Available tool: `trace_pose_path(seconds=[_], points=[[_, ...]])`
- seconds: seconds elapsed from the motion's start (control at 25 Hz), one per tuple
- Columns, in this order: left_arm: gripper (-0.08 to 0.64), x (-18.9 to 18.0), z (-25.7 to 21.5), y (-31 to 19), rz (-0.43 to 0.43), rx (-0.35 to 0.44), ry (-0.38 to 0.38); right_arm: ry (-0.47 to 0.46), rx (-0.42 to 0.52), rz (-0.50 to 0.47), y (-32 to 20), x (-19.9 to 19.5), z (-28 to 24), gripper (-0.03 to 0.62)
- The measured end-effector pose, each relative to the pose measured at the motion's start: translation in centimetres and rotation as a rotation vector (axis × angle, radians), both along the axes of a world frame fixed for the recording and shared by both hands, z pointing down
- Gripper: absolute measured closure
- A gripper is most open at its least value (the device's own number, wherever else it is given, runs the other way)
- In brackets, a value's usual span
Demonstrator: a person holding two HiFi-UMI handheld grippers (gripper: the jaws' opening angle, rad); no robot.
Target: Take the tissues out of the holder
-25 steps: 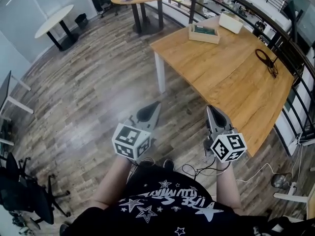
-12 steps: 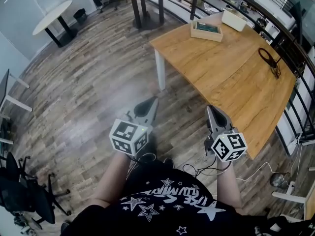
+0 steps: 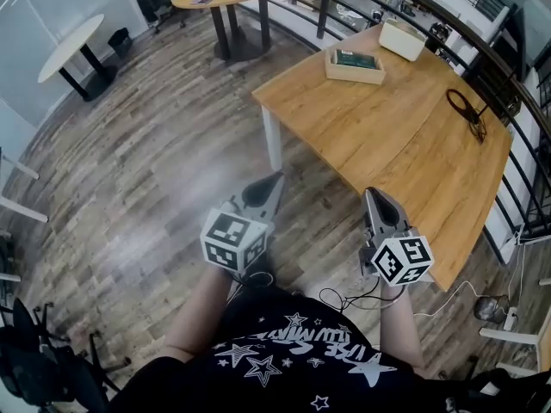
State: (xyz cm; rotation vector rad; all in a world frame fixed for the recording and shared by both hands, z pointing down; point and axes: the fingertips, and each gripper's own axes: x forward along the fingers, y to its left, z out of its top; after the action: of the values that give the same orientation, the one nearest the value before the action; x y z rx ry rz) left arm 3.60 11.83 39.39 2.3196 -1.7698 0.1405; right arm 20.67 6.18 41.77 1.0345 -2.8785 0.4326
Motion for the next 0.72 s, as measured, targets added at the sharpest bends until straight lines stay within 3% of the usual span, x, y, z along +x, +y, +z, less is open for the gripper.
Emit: trace_pose_path(seconds=[0.44,0.72], points=[[0.546,-6.1,-0.2,-8.5,0.119,0.004,0.028,0.029,-0.002,0.108,-6.3,-6.2,-0.6,0.568],[0.546,-10.2,-1.0,-10.8,0.186,0.002,0.039,0.044,-0.003,0.143,-7.2,-10.7,-1.4,0.568]])
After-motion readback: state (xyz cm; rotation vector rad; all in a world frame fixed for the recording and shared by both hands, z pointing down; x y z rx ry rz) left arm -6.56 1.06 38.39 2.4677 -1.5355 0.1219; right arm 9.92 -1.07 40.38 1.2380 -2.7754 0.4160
